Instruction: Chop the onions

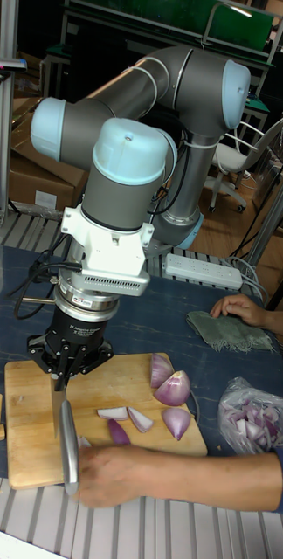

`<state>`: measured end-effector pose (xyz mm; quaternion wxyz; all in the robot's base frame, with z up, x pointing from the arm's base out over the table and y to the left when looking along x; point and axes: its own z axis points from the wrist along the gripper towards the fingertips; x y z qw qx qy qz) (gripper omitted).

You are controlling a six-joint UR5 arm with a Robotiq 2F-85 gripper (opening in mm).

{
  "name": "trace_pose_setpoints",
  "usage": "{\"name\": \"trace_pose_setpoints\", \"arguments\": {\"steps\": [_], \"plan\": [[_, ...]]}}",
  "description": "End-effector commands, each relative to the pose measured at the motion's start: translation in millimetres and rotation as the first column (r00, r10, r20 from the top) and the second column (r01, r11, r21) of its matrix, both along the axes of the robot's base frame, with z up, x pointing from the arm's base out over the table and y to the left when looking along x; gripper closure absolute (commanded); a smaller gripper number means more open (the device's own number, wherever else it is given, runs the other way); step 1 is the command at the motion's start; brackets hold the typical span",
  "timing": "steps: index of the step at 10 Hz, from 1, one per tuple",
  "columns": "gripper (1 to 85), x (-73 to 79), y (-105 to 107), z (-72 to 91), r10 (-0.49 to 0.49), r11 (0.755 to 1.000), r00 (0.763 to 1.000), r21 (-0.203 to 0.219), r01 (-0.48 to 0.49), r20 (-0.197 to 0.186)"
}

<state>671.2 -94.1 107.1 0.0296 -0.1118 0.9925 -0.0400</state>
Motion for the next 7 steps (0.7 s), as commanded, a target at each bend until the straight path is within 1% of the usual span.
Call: {"name": "trace_pose_setpoints", "arguments": {"steps": [1,7], "plan": [[84.7,0.7,3.4,0.8,-0.01,1.0,1.0,0.018,0.01,0.003],[84.7,1.1,5.1,0.3,-0.012,1.0,1.0,0.016,0.012,0.0]]}}
